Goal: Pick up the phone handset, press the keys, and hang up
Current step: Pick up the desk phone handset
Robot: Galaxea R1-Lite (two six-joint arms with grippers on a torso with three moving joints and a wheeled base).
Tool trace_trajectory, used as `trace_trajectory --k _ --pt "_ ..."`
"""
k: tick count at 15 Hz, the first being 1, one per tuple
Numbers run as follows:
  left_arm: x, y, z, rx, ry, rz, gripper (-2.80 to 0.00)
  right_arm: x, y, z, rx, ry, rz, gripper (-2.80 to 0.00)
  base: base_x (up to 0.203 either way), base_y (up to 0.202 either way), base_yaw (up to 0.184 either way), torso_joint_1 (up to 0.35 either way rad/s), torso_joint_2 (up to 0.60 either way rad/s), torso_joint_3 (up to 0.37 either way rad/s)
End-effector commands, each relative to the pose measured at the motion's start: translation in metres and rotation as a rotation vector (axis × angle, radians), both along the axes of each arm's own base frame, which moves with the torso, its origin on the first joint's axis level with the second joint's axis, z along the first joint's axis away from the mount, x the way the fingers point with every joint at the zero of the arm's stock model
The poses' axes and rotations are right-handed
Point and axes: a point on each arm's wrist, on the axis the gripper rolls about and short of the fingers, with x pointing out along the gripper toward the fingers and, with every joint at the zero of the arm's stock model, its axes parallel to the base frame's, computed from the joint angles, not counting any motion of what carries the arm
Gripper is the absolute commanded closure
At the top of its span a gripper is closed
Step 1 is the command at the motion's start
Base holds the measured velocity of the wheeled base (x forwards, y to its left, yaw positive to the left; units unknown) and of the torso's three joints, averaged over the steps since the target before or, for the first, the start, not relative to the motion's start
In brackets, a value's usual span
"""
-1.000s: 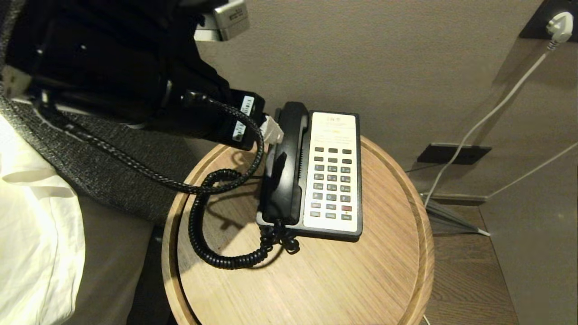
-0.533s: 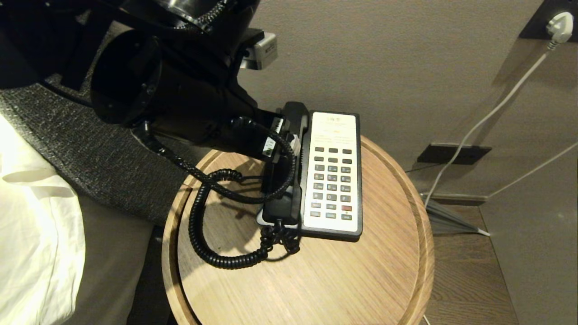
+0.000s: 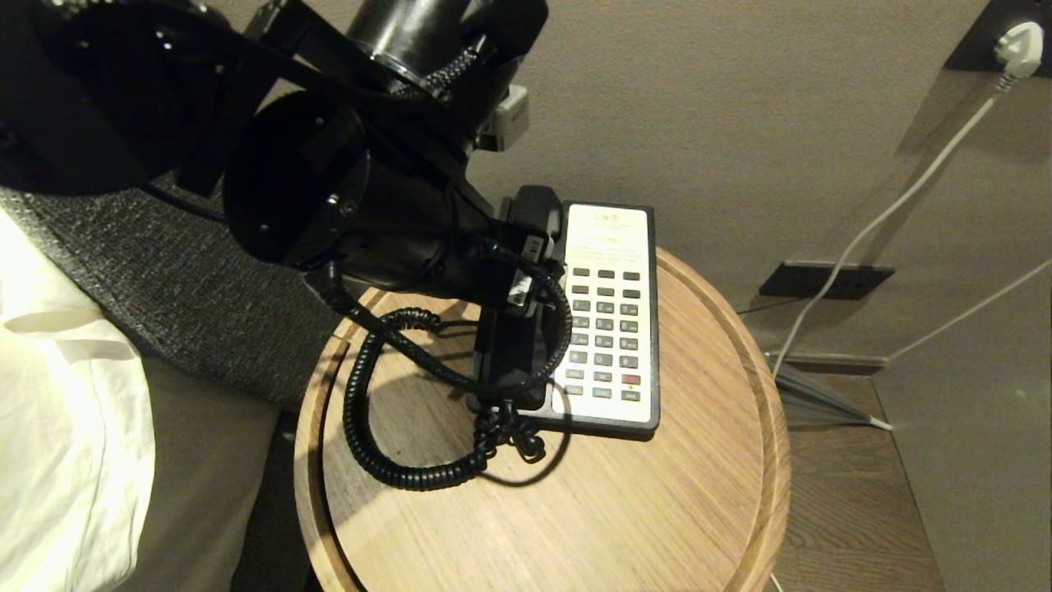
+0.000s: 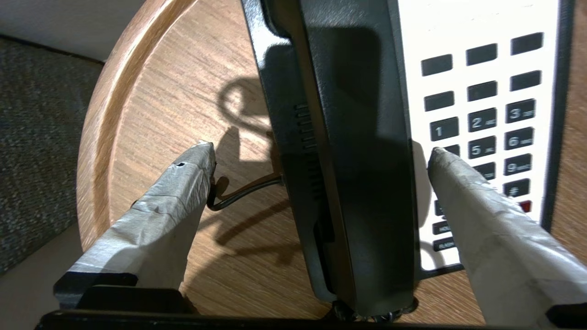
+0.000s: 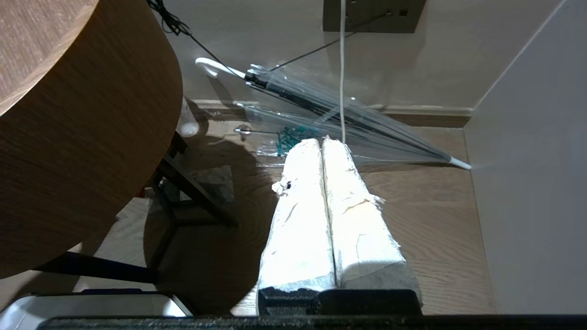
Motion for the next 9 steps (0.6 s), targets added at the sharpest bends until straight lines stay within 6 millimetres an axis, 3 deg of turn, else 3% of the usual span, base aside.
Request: trace_trajectory --k 1,9 --pt "0.001 -0.003 -0.003 0.015 0.002 0.011 -2.80 0.002 0.000 -0.006 0.000 0.019 0.000 0.00 0.000 0.000 0.000 0.000 0.00 0.000" --pt "-0.002 -0.019 -0.012 -0.031 0.021 0.051 -2.80 0.002 0.000 -0.005 0.000 0.019 0.000 0.00 0.000 0.000 0.000 0.000 0.00 0.000"
